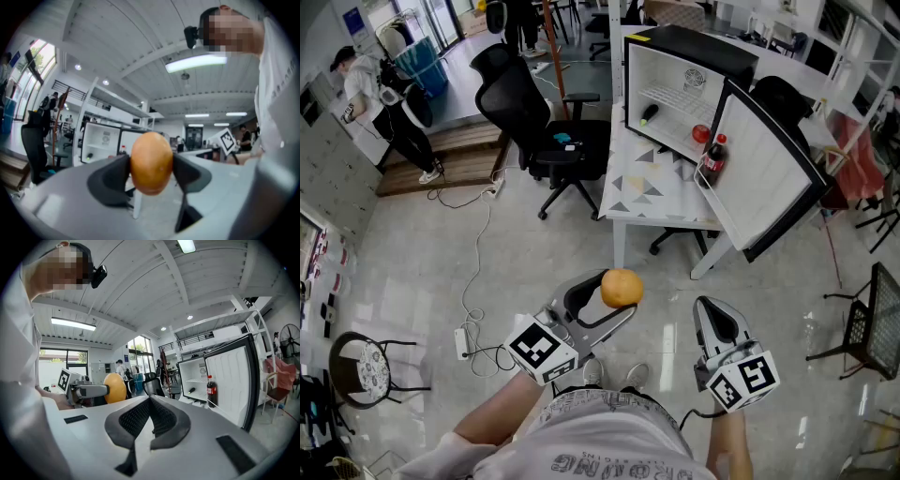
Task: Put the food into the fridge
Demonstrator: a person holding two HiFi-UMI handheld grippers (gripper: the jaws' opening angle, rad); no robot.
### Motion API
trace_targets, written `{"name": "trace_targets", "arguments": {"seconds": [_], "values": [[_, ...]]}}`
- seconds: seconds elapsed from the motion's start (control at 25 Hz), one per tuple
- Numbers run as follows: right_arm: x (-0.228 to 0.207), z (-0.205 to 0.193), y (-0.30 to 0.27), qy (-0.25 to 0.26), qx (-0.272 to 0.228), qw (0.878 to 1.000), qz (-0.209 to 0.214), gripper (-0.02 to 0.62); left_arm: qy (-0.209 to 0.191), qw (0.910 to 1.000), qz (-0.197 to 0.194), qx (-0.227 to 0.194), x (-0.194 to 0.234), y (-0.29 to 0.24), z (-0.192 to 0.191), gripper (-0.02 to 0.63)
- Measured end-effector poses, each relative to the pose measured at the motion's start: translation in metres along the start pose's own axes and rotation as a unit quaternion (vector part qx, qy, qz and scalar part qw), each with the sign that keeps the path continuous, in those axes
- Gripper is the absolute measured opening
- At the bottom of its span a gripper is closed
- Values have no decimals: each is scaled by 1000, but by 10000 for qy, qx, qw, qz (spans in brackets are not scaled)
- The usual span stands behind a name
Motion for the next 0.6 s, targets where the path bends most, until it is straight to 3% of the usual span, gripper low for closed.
{"name": "trace_targets", "arguments": {"seconds": [0.6], "values": [[-3, 3, 8, 144, -56, 9999, -27, 2, -29, 10000, 36, 14, -13, -5, -3, 293]]}}
Point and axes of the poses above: the fingertips, and each gripper's own axes: y backward along the fingers, x to its left, z out of its top, the point moved 5 cm from there along y, backward along the fingers, and after that the axes turned 1 degree about -y, right-handed, at the moved point
